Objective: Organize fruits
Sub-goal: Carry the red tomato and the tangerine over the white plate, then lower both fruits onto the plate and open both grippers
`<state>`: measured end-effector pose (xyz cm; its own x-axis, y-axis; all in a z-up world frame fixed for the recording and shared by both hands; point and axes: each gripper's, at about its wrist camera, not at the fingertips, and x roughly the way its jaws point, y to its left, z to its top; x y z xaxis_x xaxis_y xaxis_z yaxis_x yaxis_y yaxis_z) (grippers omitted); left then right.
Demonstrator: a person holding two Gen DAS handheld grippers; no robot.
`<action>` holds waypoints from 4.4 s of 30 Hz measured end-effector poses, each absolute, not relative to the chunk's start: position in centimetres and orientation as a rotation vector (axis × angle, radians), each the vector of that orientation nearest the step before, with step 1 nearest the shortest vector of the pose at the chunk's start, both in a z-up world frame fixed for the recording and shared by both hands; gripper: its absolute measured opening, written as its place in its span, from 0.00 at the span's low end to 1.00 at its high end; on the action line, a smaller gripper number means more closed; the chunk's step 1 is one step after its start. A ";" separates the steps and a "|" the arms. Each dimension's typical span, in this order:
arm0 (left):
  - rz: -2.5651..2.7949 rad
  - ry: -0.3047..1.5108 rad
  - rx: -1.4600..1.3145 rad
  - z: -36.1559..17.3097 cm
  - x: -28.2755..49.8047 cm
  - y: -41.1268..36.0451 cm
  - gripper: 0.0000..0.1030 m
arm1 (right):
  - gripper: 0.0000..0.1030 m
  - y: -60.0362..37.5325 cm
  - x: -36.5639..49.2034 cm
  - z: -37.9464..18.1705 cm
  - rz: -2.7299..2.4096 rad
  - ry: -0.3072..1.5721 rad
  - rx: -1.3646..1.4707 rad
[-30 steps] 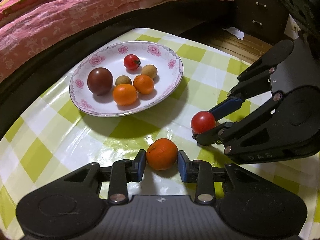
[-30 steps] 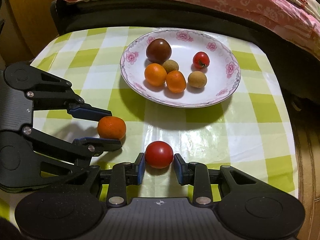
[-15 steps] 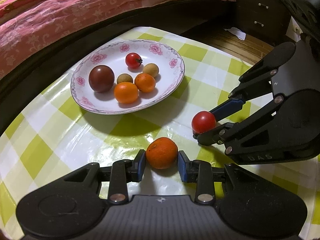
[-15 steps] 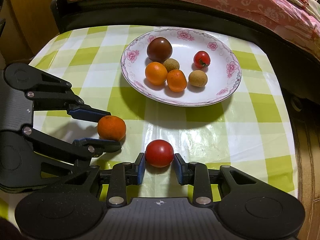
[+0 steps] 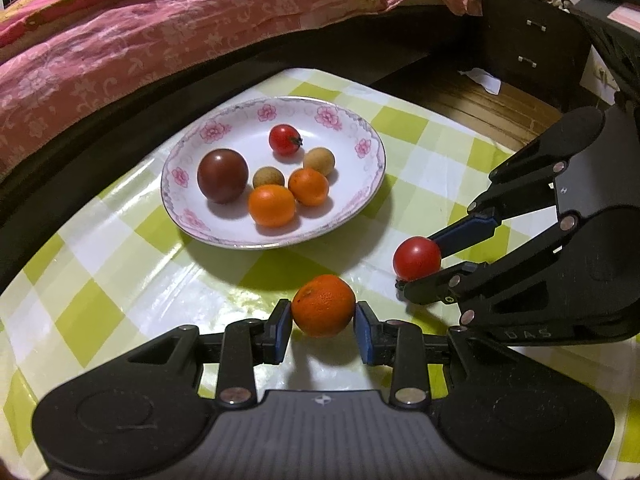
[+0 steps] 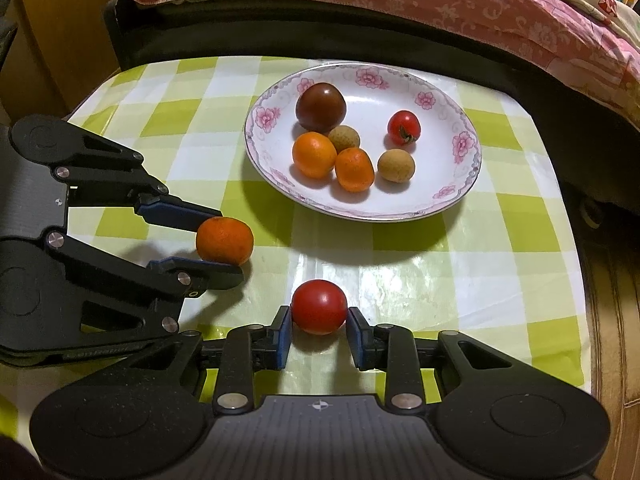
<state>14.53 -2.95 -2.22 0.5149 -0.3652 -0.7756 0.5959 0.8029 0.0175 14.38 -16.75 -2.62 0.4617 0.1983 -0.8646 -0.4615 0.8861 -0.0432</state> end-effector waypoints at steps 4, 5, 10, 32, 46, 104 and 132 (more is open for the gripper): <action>-0.578 0.839 0.290 -1.7 14.8 -2.9 0.40 | 0.25 -16.7 14.4 -2.2 0.412 1.002 -0.283; -0.576 0.836 0.288 -1.6 14.8 -2.8 0.40 | 0.25 -16.7 14.5 -2.0 0.412 0.999 -0.282; -0.557 0.816 0.279 -0.9 15.4 -2.8 0.39 | 0.25 -16.7 14.8 -1.4 0.404 0.980 -0.271; -0.493 0.772 0.255 0.0 17.9 -3.8 0.39 | 0.25 -17.3 16.8 0.1 0.325 0.906 -0.247; -0.459 0.779 0.240 -0.6 19.0 -3.7 0.39 | 0.25 -17.3 18.1 -0.1 0.293 0.863 -0.230; -0.414 0.773 0.231 -1.3 20.6 -3.9 0.41 | 0.30 -18.1 19.9 -0.9 0.289 0.797 -0.120; -0.367 0.762 0.241 -0.7 19.3 -3.0 0.60 | 0.33 -19.3 18.9 -0.2 0.229 0.815 -0.085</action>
<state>19.31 -2.98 -0.68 0.6647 -0.2350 -0.7092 0.4072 0.9098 0.0802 18.91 -19.35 -0.17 0.6626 0.1699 -0.7294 -0.2353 0.9718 0.0126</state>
